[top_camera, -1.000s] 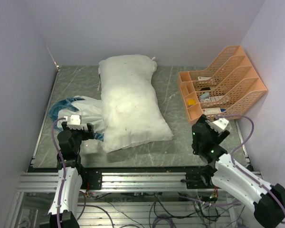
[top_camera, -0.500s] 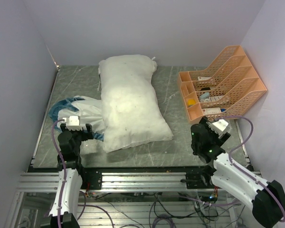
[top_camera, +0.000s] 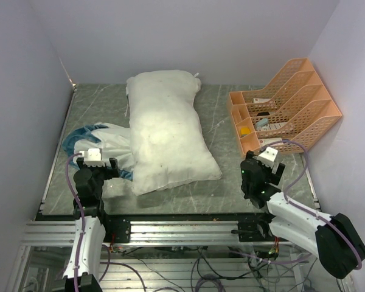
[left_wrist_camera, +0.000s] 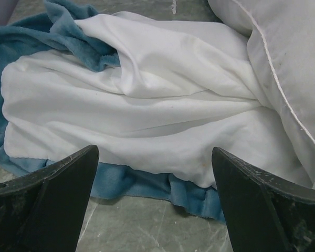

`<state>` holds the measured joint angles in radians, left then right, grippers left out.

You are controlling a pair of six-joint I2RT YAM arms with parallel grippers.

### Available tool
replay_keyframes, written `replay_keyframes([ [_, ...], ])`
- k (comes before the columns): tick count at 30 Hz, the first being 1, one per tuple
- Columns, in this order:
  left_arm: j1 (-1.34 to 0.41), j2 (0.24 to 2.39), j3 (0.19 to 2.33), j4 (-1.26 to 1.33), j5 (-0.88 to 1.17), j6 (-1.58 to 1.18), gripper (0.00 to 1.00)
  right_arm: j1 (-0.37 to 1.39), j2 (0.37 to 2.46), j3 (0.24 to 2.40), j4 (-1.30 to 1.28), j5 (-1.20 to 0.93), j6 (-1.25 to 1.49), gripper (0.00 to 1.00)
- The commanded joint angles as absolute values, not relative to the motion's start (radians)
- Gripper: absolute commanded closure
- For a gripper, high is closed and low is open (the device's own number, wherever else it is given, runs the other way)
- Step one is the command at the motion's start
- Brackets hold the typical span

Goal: Remove the pillowcase from the pillow
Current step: Reset both arms

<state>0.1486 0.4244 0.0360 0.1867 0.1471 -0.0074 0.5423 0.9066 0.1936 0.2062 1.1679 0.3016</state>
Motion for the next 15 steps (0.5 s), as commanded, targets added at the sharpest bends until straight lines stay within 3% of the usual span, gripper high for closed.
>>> replay_keyframes([
  [1, 0.144, 0.438, 0.049, 0.241, 0.143, -0.005, 0.01, 0.536, 0.972, 0.18, 0.314, 1.145, 0.253, 0.0],
  [7, 0.144, 0.425, 0.046, 0.234, 0.145, -0.006, 0.0, 0.535, 0.983, 0.146, 0.417, 1.137, 0.189, 0.0],
  [15, 0.143, 0.429, 0.047, 0.236, 0.145, -0.006, 0.0, 0.535, 0.971, 0.108, 0.496, 0.922, 0.058, 0.0],
])
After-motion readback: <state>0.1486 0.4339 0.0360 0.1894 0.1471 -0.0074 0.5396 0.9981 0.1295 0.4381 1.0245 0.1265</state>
